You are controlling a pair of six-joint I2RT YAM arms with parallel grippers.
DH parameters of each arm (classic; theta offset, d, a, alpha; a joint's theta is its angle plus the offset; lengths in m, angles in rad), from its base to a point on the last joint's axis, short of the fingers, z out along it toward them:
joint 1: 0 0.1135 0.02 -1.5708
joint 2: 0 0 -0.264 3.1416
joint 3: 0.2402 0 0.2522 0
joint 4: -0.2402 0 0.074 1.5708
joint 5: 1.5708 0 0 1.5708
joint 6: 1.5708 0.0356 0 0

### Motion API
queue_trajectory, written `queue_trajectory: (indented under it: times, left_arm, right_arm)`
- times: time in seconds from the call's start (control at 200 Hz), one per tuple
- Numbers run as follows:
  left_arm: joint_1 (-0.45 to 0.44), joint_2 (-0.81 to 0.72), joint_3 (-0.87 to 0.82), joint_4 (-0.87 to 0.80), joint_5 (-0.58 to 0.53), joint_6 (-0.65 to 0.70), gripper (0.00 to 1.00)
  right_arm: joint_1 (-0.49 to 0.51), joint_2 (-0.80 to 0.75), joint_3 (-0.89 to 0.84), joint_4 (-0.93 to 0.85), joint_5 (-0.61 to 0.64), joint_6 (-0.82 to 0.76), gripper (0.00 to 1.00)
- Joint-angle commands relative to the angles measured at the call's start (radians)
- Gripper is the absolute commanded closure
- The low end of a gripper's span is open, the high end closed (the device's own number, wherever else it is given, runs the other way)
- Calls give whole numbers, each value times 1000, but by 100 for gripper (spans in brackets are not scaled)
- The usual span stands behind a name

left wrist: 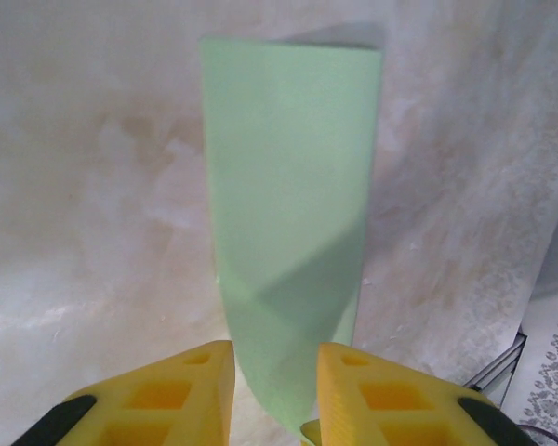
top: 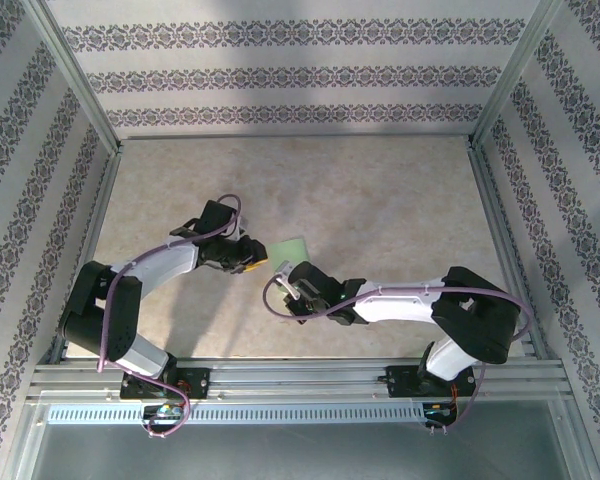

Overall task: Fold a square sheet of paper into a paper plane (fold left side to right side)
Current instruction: Third fold the triangle at the center of the table.

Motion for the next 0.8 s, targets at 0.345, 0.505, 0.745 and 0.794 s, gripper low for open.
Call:
queue_trajectory:
  times: [0.345,0.505,0.745,0.794]
  left_arm:
    - [-54,285,245,-57,130,156,90]
    - [-69,382,304,-80,122,187,92]
    - [-86,482,366,-152,59,250,94]
    - [-88,493,365,-154,56,256,94]
  right_arm:
    - [-72,17,-7,49,-265,79,100]
    - [-84,20,-10,57,-290,87,100]
    - [-97,25,-11,60,-315,99,100]
    - [-100,26,-11,60,-320,101,100]
